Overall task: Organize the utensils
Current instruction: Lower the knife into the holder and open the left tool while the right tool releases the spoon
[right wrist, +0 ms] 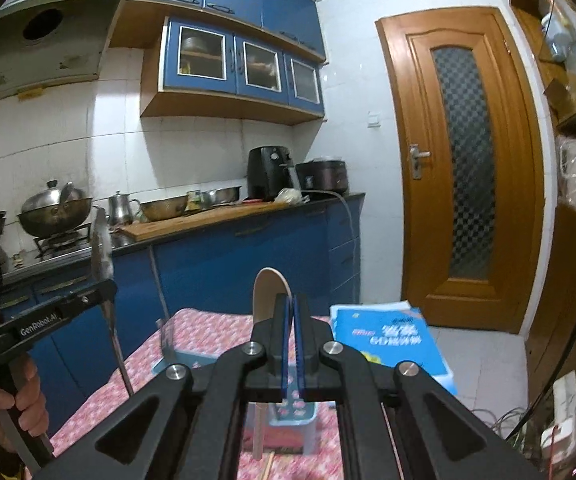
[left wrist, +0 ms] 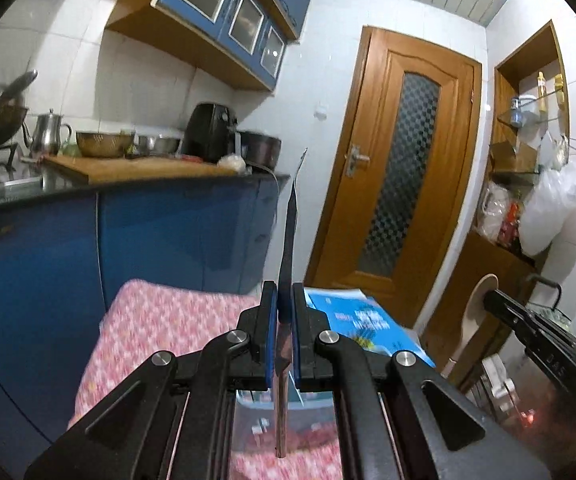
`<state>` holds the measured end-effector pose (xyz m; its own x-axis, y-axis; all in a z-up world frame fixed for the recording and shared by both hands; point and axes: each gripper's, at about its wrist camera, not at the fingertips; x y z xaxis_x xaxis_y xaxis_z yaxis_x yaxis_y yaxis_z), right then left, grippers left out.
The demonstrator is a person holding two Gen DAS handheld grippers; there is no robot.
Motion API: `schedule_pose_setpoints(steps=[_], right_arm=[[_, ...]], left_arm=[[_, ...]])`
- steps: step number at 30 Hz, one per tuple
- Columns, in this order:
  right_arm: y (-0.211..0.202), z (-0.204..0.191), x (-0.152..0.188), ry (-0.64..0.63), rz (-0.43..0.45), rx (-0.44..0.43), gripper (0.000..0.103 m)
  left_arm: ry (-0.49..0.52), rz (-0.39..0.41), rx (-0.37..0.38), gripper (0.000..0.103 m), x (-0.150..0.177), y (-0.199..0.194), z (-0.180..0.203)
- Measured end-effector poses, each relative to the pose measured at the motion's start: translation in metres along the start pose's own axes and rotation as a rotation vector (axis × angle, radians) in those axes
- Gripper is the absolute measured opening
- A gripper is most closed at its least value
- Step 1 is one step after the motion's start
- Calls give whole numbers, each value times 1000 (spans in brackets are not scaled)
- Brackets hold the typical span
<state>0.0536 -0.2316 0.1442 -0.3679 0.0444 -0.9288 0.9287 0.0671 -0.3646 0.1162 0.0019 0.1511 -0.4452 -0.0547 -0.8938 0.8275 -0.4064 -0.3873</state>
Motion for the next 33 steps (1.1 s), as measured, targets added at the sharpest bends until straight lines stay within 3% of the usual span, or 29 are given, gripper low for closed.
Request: schedule_pose_setpoints(steps=[8,19,33], right_arm=[[30,-3,-8,-37,20,64,4],[68,-13,10,-73,-30,52,4],[92,-29,44,-85,-154,-26,4]], left_arm=[[-7,48,-10,4,-15,26,-6],[-22,51,-17,4,4,55,-23],[-42,-54,-1,4,44,69,-36]])
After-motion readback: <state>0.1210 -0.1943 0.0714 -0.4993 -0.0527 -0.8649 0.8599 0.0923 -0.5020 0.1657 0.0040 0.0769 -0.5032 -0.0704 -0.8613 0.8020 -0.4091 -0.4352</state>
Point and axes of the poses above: each gripper's, at about its wrist camera, not at the fingertips, and y roughly the way its jaws point, z to its right, x to its underside, and after that the axes turned 9 degrees about -z, right-handed
